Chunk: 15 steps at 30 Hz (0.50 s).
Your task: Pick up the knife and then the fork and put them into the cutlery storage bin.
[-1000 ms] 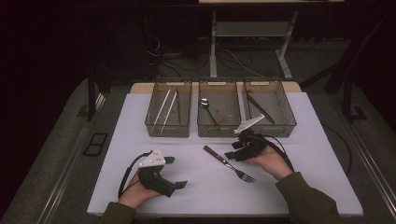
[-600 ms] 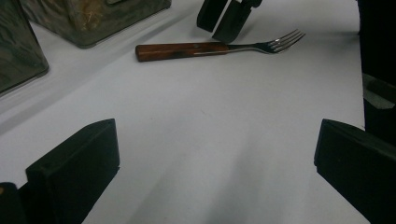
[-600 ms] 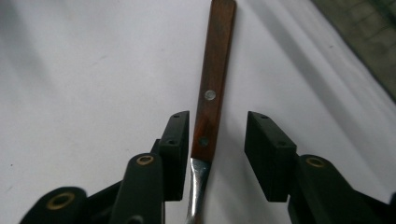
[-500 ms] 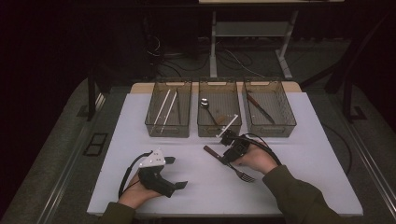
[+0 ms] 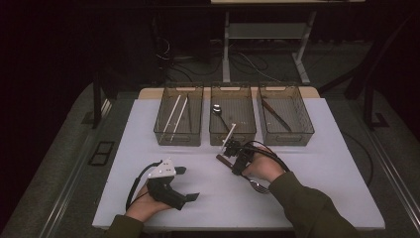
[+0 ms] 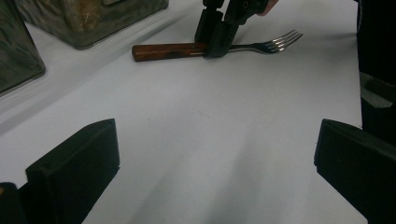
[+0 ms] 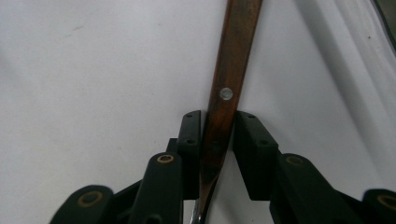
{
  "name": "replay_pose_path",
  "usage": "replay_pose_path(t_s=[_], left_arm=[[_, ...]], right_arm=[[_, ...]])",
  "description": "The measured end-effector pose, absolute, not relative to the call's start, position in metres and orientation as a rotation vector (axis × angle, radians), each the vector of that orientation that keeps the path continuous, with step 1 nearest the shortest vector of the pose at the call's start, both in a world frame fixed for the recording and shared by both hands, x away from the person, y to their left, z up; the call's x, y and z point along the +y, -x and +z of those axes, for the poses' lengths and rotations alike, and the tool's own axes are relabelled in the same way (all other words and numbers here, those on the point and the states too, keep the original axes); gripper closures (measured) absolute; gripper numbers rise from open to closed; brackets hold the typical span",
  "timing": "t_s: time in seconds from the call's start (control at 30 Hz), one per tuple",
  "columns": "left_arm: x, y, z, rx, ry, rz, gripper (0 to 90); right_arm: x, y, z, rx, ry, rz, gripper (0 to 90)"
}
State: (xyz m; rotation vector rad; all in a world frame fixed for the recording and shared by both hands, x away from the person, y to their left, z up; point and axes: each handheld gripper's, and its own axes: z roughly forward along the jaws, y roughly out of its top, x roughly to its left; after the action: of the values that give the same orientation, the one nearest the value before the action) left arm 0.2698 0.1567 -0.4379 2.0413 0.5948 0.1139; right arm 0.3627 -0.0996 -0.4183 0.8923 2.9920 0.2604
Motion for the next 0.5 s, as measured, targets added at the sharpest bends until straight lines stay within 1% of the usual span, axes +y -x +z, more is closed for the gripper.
replay_pose_path(t_s=[0.13,0.33,0.5], left_arm=[[0.1565,-0.2697,-0.4382,0.593,-2.043,0.113,0.0],[0.1562,-0.2697,-0.4385,0.596,-2.047,0.112,0.0],[0.1565,-0.27,-0.4386,0.598,-2.045,0.111,0.0]], right_arm=[[-0.0992,-0.3627,-0.4183,2.986,-0.871,0.244,76.1],[-0.0986,-0.3606,-0.4182,2.982,-0.821,0.243,76.5],[-0.1075,-0.3609,-0.4188,2.989,-0.845,0.34,76.6]])
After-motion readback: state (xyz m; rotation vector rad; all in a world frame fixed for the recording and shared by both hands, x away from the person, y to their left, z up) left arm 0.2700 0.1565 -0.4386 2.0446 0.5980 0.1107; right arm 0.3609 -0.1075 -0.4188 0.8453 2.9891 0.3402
